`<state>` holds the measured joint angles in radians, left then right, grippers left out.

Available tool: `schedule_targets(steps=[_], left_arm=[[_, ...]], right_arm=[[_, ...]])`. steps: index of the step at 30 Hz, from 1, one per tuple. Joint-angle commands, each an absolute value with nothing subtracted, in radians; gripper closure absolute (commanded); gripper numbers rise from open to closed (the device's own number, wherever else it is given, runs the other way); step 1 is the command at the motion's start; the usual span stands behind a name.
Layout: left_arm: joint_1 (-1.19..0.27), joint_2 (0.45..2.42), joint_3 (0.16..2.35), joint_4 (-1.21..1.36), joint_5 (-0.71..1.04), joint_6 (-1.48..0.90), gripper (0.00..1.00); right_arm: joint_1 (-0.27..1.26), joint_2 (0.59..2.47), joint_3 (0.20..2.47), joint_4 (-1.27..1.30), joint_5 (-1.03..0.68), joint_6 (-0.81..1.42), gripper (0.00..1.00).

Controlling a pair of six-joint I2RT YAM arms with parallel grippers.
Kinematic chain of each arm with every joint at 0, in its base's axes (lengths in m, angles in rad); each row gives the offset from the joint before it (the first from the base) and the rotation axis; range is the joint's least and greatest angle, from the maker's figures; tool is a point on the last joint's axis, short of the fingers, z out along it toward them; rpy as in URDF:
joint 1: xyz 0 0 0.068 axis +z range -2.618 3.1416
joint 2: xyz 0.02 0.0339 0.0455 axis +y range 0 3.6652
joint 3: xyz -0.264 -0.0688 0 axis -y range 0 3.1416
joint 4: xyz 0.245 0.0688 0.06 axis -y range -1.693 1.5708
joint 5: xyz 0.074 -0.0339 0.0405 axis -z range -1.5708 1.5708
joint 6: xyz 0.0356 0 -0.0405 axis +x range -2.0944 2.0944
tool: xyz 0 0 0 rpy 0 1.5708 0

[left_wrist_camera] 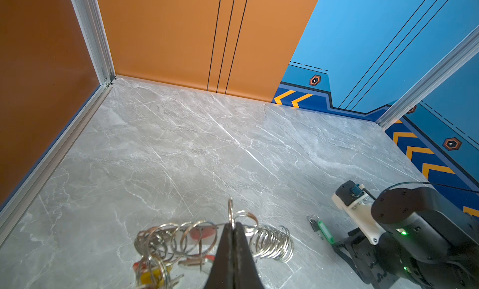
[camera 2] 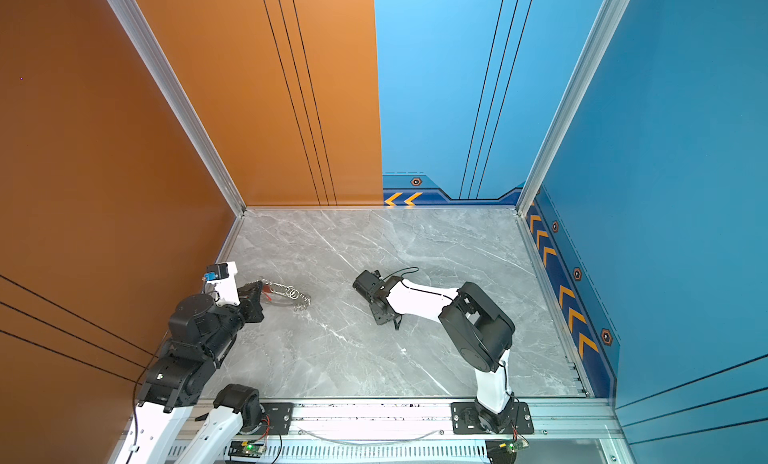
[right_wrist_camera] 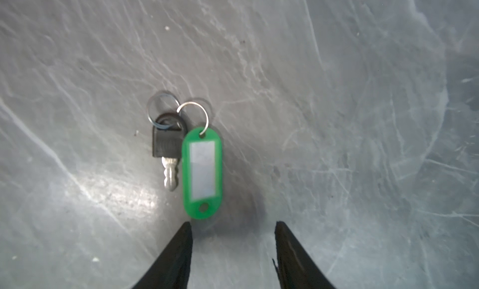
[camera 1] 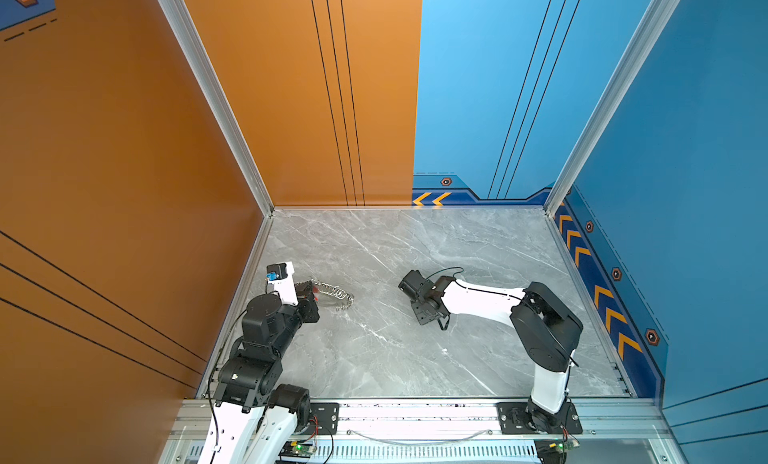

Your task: Put the keys on the keyring

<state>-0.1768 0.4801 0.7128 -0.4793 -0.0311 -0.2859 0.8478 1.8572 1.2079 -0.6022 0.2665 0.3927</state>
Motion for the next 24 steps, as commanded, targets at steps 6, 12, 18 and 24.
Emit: schedule_targets(steps=[6, 12, 18, 24], left_arm=[[-0.170, 0.479, 0.707, -0.417, -0.004, -0.304, 1.00], [-0.169, 0.473, 0.704, -0.417, -0.004, -0.303, 1.00], [-0.169, 0.474, 0.704, -0.417, -0.002, -0.304, 1.00], [-0.169, 0.479, 0.705, -0.416, 0.000, -0.304, 1.00]], right_arm=[[0.833, 1.775, 1.234, -0.542, 0.157, 0.295, 0.51], [0.841, 1.890, 1.360, -0.541, 0.112, 0.292, 0.59], [0.845, 1.977, 1.434, -0.552, 0.126, 0.310, 0.65], [0.848, 2.021, 1.454, -0.565, 0.124, 0.305, 0.69]])
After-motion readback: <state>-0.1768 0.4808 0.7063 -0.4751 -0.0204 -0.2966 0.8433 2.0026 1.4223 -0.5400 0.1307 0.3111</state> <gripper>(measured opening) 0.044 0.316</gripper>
